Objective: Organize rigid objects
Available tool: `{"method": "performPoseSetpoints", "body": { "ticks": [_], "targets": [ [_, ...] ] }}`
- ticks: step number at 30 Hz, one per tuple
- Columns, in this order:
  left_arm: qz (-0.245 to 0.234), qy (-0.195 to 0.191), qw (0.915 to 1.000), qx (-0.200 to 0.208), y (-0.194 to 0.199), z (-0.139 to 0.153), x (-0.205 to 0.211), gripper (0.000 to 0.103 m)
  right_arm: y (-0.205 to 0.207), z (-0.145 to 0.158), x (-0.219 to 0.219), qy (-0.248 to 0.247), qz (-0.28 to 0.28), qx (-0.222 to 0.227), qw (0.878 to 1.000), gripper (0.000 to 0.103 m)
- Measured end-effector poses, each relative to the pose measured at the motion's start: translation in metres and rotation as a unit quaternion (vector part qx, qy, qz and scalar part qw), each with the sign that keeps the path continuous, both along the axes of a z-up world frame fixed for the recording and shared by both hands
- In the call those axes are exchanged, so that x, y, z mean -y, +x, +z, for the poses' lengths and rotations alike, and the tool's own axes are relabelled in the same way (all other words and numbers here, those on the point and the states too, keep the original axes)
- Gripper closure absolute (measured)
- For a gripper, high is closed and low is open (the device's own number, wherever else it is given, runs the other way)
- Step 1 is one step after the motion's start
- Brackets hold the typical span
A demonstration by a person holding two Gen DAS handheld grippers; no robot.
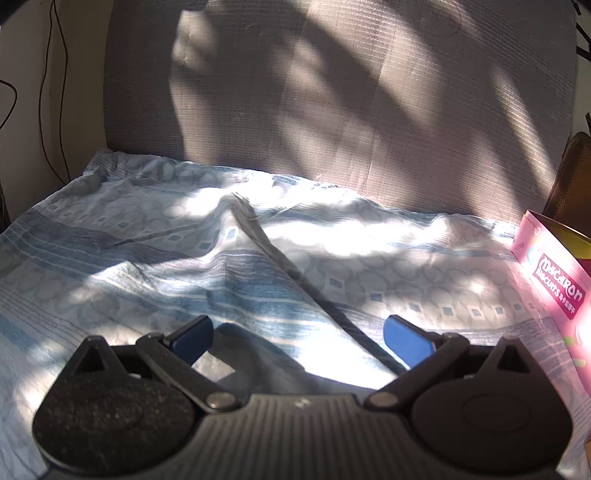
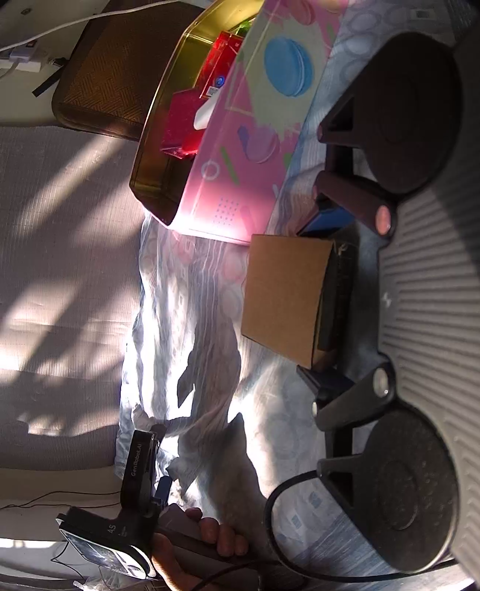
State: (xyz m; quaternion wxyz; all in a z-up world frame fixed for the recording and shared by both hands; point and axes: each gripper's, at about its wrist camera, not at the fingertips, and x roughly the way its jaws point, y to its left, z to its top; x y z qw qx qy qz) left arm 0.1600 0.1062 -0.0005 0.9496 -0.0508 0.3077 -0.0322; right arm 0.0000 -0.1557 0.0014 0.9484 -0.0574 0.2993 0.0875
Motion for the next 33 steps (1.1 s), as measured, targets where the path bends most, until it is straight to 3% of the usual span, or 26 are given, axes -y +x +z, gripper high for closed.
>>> {"method": "performPoseSetpoints", "body": {
  "ticks": [11,17,19,22,26,28,33],
  "targets": [
    [-0.055,0.04,0.9963,0.052,-0.015,0.002,0.021,0.001,-0.035,-0.004,0.045,-0.005,-0.067,0.011,0.998,0.029],
    [-0.034,0.03,0.9974,0.057,-0.018,0.003,0.016,0.001,-0.055,-0.01,0.079,0.026,-0.102,0.022,0.994,0.025],
    [-0.029,0.041,0.9969,0.06,-0.02,0.003,0.019,0.002,-0.055,-0.011,0.086,0.052,-0.106,0.022,0.993,0.024],
    [0.003,0.074,0.9962,0.046,-0.019,0.002,0.029,0.004,-0.054,-0.012,0.082,0.051,-0.099,0.022,0.994,0.021],
    [0.007,-0.002,0.9999,-0.014,-0.029,-0.004,0.041,0.005,-0.054,-0.012,0.079,0.044,-0.09,0.021,0.995,0.018],
    [-0.002,-0.003,0.9999,-0.013,-0.045,-0.005,0.063,0.005,-0.055,-0.012,0.081,0.05,-0.088,0.023,0.995,0.018],
    [-0.091,0.002,0.9958,-0.003,-0.086,-0.007,0.131,0.004,-0.056,-0.012,0.083,0.051,-0.087,0.025,0.995,0.018]
  ]
}}
